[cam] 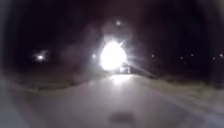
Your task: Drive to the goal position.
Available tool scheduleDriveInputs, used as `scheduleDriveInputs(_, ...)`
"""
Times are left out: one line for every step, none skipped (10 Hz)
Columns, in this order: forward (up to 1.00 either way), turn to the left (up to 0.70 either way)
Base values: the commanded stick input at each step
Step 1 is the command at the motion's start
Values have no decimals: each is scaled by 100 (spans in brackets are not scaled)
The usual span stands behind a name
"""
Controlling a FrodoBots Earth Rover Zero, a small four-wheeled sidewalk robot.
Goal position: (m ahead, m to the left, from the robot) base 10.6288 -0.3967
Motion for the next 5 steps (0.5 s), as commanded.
scheduleDriveInputs(100,0)
scheduleDriveInputs(100,0)
scheduleDriveInputs(100,0)
scheduleDriveInputs(100,0)
scheduleDriveInputs(100,0)
